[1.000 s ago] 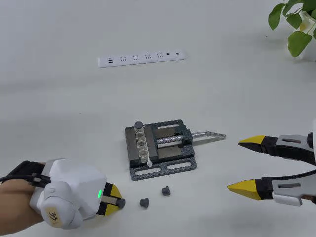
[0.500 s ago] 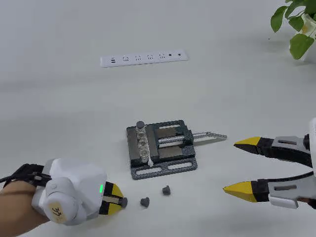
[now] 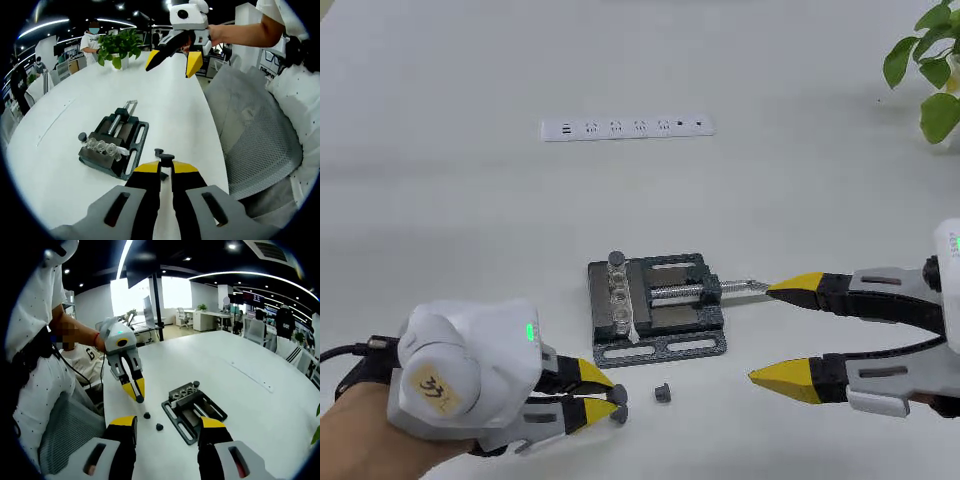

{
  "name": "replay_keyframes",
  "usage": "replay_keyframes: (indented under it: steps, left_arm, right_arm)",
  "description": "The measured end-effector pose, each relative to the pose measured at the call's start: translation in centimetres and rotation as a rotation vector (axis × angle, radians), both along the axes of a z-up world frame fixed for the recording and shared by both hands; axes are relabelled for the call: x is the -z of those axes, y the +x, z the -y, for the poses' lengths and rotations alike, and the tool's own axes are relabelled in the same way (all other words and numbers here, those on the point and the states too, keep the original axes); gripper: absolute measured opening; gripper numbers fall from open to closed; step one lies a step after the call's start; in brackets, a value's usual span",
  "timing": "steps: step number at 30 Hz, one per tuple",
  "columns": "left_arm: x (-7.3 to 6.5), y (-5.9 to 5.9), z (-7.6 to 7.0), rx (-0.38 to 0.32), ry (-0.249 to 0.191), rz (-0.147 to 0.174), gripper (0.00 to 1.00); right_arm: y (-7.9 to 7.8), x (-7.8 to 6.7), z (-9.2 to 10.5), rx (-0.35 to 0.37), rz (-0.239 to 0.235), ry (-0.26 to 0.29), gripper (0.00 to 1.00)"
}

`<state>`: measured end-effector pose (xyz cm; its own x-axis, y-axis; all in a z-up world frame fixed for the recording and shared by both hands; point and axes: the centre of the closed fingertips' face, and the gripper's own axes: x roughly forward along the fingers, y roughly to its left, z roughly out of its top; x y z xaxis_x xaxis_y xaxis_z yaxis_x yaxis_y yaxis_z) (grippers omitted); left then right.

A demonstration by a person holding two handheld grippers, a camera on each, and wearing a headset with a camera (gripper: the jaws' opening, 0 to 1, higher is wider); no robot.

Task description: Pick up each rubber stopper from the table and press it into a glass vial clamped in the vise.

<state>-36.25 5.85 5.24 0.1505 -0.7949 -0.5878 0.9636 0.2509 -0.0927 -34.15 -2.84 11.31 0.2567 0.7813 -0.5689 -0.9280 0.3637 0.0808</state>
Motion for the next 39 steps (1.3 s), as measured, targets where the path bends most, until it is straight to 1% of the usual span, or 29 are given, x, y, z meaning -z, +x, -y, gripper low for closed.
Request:
replay_keyframes:
  steps: [4, 5, 7, 8, 9, 10, 12, 14, 17, 19, 21, 23, 26, 30, 39]
  left_arm:
    - [-1.7, -0.2, 0.8, -0.019, -0.035, -0.026, 0.04]
    - [-1.7, -0.2, 0.9, -0.021, -0.047, -0.035, 0.04]
    - [-2.0, -0.1, 0.9, -0.034, -0.055, -0.055, 0.04]
    - [-2.2, -0.2, 1.0, -0.035, -0.058, -0.060, 0.04]
    - [-2.6, -0.1, 1.2, -0.042, -0.064, -0.072, 0.04]
    - [-2.9, -0.1, 1.3, -0.059, -0.073, -0.098, 0.04]
    - [-3.4, -0.2, 1.5, -0.077, -0.098, -0.130, 0.04]
    - [-3.7, -0.2, 1.6, -0.085, -0.104, -0.143, 0.04]
    - [-4.5, -0.6, 2.2, -0.087, -0.116, -0.161, 0.04]
    - [-4.9, -0.8, 2.4, -0.078, -0.116, -0.158, 0.04]
    - [-5.3, -1.0, 2.7, -0.074, -0.120, -0.167, 0.04]
    - [-5.6, -1.1, 2.9, -0.068, -0.123, -0.163, 0.04]
    - [-6.2, -1.4, 3.3, -0.062, -0.137, -0.175, 0.04]
    - [-6.8, -1.8, 3.7, -0.047, -0.140, -0.165, 0.04]
    - [-7.2, -1.9, 3.9, -0.035, -0.139, -0.156, 0.04]
  right_arm:
    - [-0.9, -0.8, -1.7, -0.084, -0.009, -0.009, 0.40]
    - [-1.2, -0.9, -2.2, -0.120, -0.007, -0.018, 0.39]
    - [-1.7, -1.3, -3.2, -0.161, -0.009, -0.012, 0.36]
    - [-1.9, -1.4, -3.5, -0.173, -0.012, -0.012, 0.35]
    - [-2.1, -1.4, -3.8, -0.186, -0.015, -0.014, 0.34]
    - [-2.3, -1.5, -4.2, -0.209, -0.014, -0.013, 0.32]
    - [-2.6, -1.7, -4.7, -0.231, -0.018, -0.009, 0.30]
    - [-2.7, -1.7, -5.0, -0.244, -0.021, -0.009, 0.28]
    - [-3.1, -1.8, -5.5, -0.270, -0.034, -0.002, 0.23]
    - [-3.3, -1.8, -5.8, -0.285, -0.033, -0.005, 0.22]
    - [-3.5, -1.7, -6.0, -0.298, -0.036, -0.009, 0.22]
    - [-3.7, -1.6, -6.0, -0.308, -0.037, -0.012, 0.20]
    - [-3.9, -1.4, -6.1, -0.321, -0.046, -0.017, 0.17]
    - [-4.1, -1.4, -6.1, -0.332, -0.047, -0.017, 0.16]
    - [-4.3, -1.4, -6.1, -0.343, -0.049, -0.014, 0.10]
